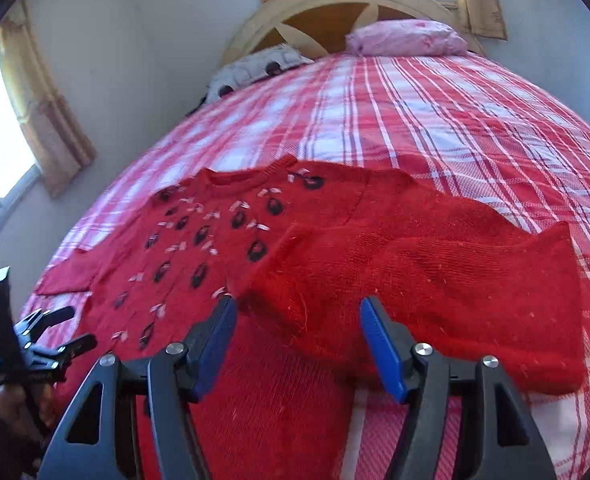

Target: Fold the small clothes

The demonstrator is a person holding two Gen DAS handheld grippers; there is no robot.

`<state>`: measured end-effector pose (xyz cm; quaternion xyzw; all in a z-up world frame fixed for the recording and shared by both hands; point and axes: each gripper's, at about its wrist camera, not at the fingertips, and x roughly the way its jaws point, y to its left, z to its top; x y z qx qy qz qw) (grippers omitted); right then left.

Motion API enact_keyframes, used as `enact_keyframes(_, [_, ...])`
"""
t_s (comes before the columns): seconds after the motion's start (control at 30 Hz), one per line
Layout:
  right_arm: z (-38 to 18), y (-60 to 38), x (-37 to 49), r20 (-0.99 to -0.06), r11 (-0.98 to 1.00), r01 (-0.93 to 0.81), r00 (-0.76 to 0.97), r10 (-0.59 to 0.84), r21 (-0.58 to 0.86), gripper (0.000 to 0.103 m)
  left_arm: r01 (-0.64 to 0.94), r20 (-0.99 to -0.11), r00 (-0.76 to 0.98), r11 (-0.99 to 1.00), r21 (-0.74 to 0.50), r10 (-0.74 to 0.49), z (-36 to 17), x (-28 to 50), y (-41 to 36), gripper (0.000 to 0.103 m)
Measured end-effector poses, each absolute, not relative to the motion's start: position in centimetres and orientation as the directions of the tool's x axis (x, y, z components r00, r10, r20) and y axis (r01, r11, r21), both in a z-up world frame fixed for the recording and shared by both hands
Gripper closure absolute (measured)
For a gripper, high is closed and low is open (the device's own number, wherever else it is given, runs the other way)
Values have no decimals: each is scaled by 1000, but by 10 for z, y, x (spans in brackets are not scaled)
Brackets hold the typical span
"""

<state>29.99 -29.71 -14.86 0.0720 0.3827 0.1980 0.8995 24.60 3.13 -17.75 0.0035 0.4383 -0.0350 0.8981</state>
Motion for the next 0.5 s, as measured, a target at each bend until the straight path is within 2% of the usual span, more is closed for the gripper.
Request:
enact_keyframes(0.3, [-160,-372,249,-584,937,-202,739,336,284,38,277,-776,537,938,-210,-332,-123,277,-54,2])
enact_keyframes(0.37, [-162,-382,250,-579,921,-194,729,365,337,38,295,-780,519,930,-219,-348,-123,288,-76,9])
enact_keyframes(0.43, [-163,-390,251,-566,914,-182,736,371,363,37,319,-789,491,919,-230,-368,-127,303,-104,10])
enact_keyframes(0.5, [-167,-399,253,-559,897,-159,734,387,413,37,321,-794,472,913,-249,-383,-134,319,-127,16])
